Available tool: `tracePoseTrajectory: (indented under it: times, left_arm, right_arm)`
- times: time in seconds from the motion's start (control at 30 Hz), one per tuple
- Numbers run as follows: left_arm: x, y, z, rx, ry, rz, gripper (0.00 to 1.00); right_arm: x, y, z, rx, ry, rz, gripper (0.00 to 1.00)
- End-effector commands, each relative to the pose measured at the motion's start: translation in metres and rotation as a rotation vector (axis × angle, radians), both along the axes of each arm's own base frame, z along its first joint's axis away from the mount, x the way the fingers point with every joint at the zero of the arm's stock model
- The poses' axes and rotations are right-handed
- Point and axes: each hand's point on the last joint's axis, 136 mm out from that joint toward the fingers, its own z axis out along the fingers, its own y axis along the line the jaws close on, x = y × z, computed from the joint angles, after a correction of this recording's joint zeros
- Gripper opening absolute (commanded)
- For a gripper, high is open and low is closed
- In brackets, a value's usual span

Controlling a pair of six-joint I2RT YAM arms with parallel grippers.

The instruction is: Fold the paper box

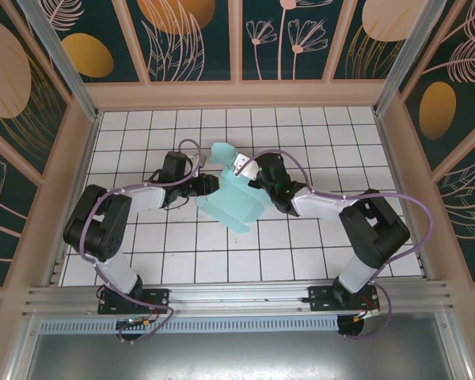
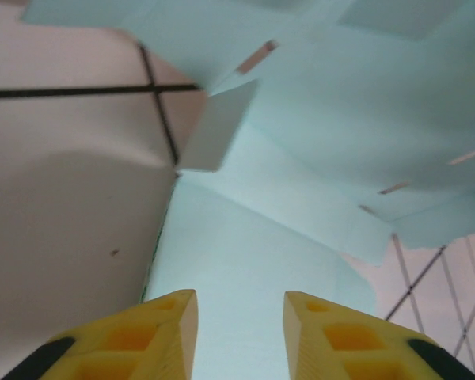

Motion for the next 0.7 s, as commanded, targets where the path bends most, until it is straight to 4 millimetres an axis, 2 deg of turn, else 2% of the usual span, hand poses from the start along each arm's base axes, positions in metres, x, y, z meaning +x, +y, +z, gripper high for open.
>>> tracePoseTrajectory:
  times: [0.0,0.1,0.3,0.47,0.53,0.67]
  left_arm:
    - [0.012,0.007,-0.013,0.036,0.028,0.059,0.32]
    - [0.018,0.008,-0.024,0.049,0.058,0.082,0.32]
    - [0.023,0.024,-0.042,0.091,0.093,0.149,0.32]
    - [0.017,0.019,-0.067,0.062,0.196,0.128,0.34]
    - [0.019,0.019,-0.06,0.038,0.17,0.134,0.34]
    - [0.029,0.016,-0.011,-0.004,0.004,0.116,0.43]
  right_arm:
    - [0.002,0.003,0.03,0.067,-0.037,0.01,0.0]
    - [-0.001,0.005,0.033,0.077,-0.039,0.021,0.0]
    - [-0.005,0.005,0.038,0.089,-0.039,0.035,0.0]
    - [-0.007,0.008,0.038,0.095,-0.029,0.054,0.0]
    - [-0.007,0.006,0.039,0.09,-0.034,0.049,0.0]
    - [-0.005,0.004,0.043,0.087,-0.049,0.037,0.0]
